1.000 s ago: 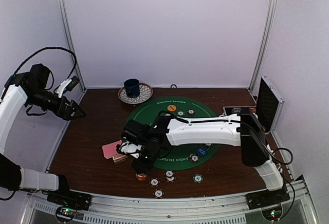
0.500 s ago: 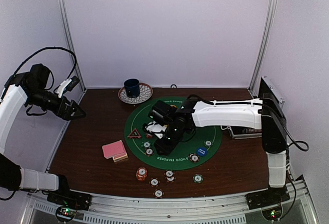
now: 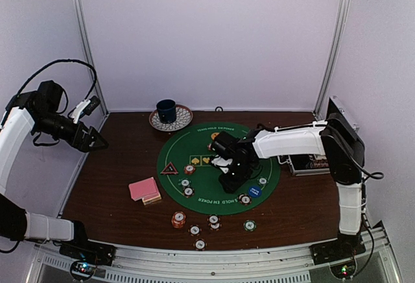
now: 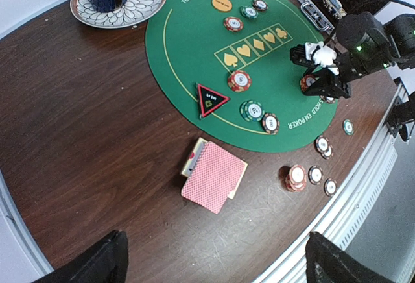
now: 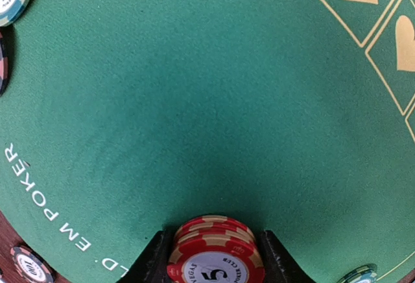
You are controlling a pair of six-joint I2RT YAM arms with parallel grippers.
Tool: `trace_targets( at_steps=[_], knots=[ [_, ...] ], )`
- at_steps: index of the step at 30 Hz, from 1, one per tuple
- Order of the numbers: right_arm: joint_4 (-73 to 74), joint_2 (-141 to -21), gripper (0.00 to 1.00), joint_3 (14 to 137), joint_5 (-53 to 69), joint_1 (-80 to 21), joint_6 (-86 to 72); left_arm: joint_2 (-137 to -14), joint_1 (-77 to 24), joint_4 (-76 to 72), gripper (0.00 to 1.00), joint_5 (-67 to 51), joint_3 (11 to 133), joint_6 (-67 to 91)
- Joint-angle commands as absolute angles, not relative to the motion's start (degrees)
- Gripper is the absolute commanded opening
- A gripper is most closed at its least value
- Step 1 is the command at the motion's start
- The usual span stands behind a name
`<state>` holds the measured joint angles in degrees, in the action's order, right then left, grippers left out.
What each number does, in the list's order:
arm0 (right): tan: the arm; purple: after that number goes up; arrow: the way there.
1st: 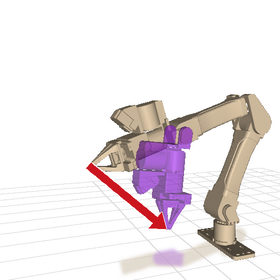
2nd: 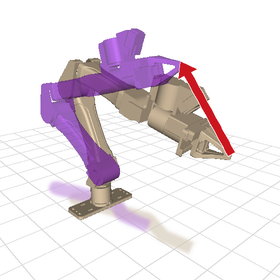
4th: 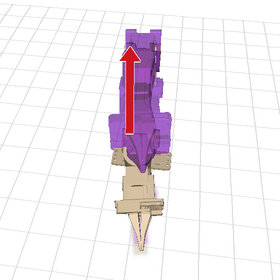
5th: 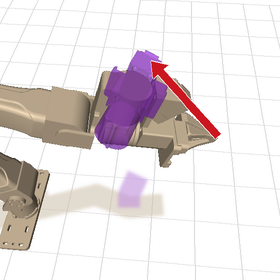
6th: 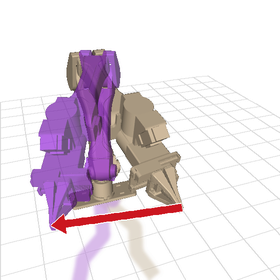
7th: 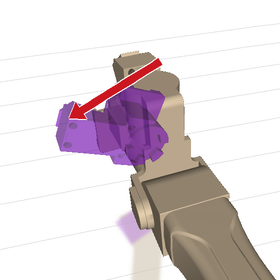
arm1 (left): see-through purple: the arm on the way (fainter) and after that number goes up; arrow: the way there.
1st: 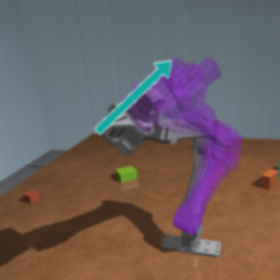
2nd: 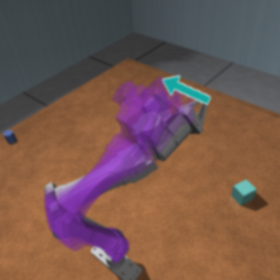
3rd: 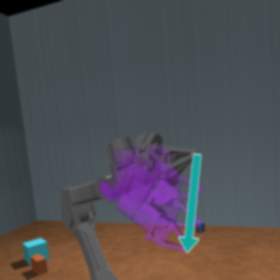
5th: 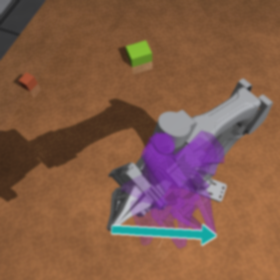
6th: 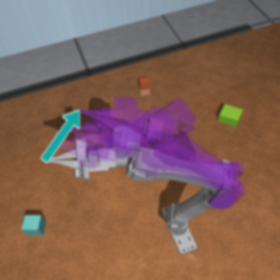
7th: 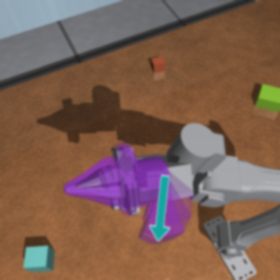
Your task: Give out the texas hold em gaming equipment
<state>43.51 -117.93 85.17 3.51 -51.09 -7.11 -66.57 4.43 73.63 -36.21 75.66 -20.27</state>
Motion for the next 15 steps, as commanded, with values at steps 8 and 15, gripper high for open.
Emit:
trace_targets(
  at_steps=[8,15],
  knots=[
    [40.7,-113.1,0.11,80.8,4.5,-51.5,-9.0,-66.2,4.7,73.7,0.98,-37.5,76.7,-21.1],
    [40.2,-112.4,0.11,79.1,6.5,-52.4,-9.2,-66.2,4.7,73.7,0.97,-37.8,76.5,-21.2]
  ],
)
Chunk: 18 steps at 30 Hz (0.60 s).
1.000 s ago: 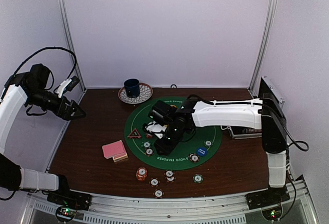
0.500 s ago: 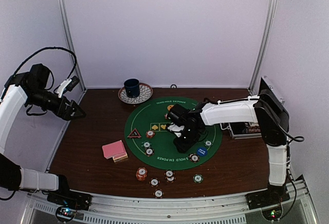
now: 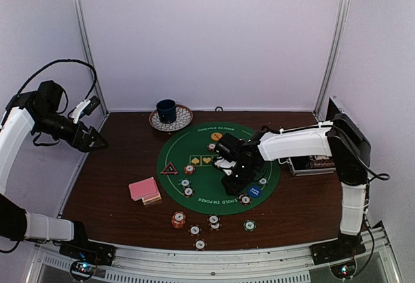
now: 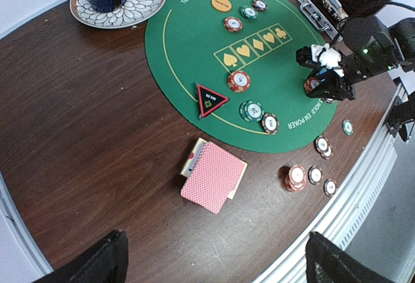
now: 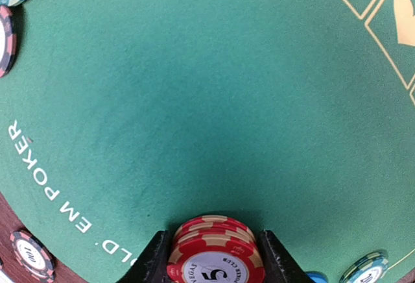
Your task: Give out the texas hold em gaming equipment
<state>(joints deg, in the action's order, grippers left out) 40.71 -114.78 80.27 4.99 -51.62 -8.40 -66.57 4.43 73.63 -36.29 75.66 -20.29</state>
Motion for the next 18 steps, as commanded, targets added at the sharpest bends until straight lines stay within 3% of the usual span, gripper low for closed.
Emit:
trace_targets(
  at_steps=[1,18],
  knots=[
    [40.1,-112.5,0.11,78.9,6.9,-52.4,-9.3,-66.2,4.7,73.7,0.98,-37.8,76.4,-21.2],
    [41.4,-111.8,0.12,76.8,10.6,-56.9,-8.6,-66.1,4.7,73.7,0.98,-38.3,75.6,-21.6]
  ],
)
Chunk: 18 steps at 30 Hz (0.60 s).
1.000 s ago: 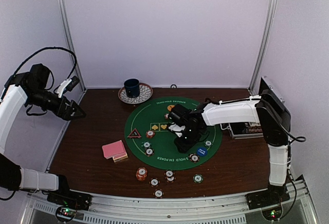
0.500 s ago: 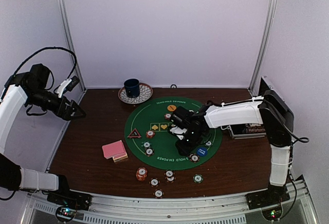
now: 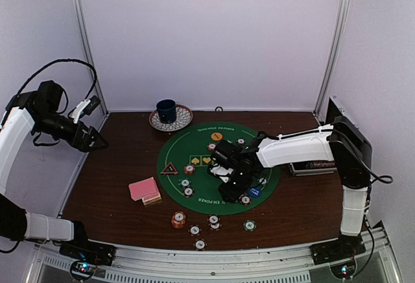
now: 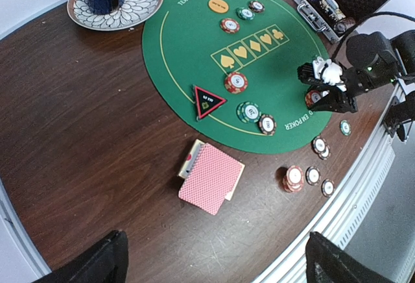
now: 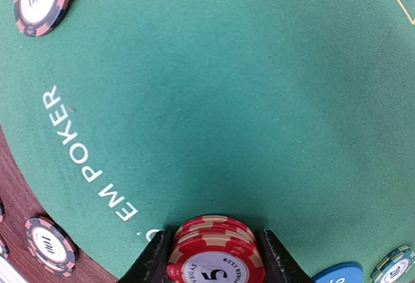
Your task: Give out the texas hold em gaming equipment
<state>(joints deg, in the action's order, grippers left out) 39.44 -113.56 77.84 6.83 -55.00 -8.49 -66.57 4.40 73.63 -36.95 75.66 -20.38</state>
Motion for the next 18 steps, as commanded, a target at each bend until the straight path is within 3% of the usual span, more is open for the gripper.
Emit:
trace_targets(
  at_steps=[1,6,12,18],
  knots=[
    [41.7,-111.9,0.12,77.0,10.6,-57.2,-8.4,-66.0,4.7,73.7,0.98,-38.4,75.4,-21.8],
    [41.6,-112.2,0.20,76.4,10.9,-57.6,-8.3,-65.7,4.7,73.8,0.98,-38.4,73.7,-22.9],
    [41.6,-111.9,0.57,77.0,10.7,-57.3,-8.5,-66.8,4.1,74.1,0.98,-37.7,70.8,-25.7],
    [42.7,-109.1,0.76,79.2,10.4,-56.9,-8.7,-69.7,0.2,73.7,0.98,-34.0,68.2,-27.7]
  ],
)
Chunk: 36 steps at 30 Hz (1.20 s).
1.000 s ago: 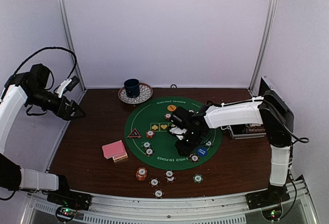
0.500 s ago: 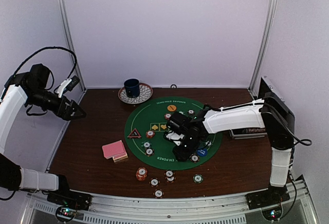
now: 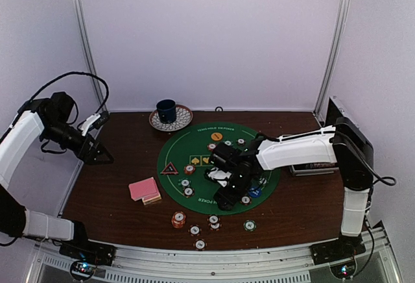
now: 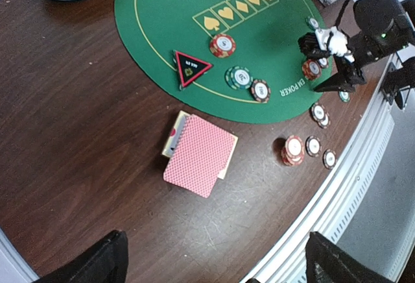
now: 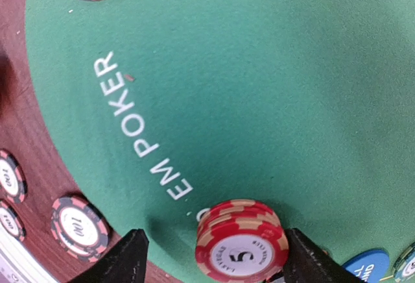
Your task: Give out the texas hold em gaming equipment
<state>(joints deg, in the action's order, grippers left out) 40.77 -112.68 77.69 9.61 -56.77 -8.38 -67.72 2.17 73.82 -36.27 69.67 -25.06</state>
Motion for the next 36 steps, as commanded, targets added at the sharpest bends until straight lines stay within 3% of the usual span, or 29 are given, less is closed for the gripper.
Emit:
trace_targets(
  at_steps=[1,12,24,36],
  knots=[
    [43.1,-108.5,0.78,79.8,10.1,-56.8,-8.8,-70.3,-1.6,73.2,0.98,-33.0,67.9,-27.7],
    [44.0,-103.4,0.99,86.9,9.5,-55.2,-12.2,-79.8,-14.8,65.3,0.98,-19.7,66.1,-27.1],
    [38.9,-95.7,1.00,81.4,12.3,-50.5,-19.1,-89.7,-23.5,55.2,0.98,-9.5,63.7,-29.1],
    [39.7,-93.7,1.00,79.7,12.6,-49.2,-19.7,-93.4,-26.6,51.7,0.97,-6.5,61.1,-31.1]
  ],
)
